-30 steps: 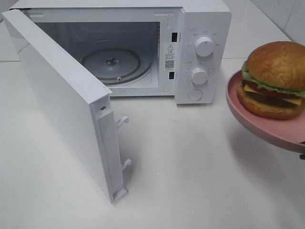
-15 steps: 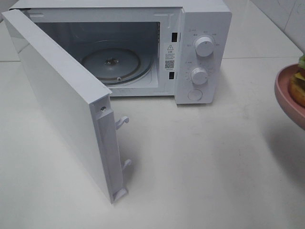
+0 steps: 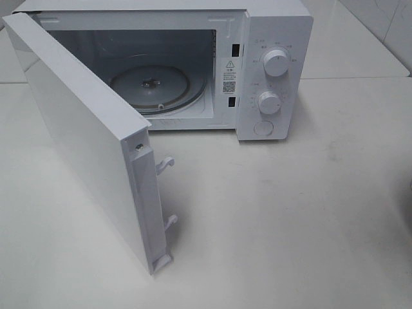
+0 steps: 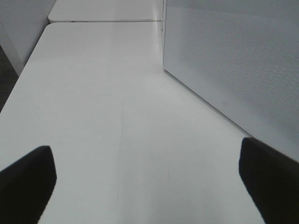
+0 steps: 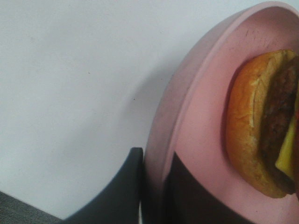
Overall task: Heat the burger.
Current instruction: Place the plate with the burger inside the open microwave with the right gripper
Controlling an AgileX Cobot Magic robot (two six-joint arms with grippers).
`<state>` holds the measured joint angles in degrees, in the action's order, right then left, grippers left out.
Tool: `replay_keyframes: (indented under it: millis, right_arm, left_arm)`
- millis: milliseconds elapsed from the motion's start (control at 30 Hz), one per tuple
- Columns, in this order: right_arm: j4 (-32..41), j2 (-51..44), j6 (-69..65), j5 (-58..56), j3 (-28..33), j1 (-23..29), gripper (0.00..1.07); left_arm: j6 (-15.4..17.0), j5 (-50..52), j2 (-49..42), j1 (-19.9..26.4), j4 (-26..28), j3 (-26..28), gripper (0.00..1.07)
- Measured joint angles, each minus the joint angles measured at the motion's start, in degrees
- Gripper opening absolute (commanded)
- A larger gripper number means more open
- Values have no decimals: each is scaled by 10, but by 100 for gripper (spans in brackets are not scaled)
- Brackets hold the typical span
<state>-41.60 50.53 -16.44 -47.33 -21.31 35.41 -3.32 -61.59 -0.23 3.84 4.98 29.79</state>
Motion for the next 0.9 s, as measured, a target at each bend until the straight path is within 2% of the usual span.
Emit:
replay_keyframes:
  millis: [467,900]
  right_arm:
    - [-96,156,-314,21,0,0,0]
    - [-168,261,-411,88,0,0,0]
  left_arm:
    - [0,0,0,0,0,0,100]
    - [0,0,0,0,0,0,100]
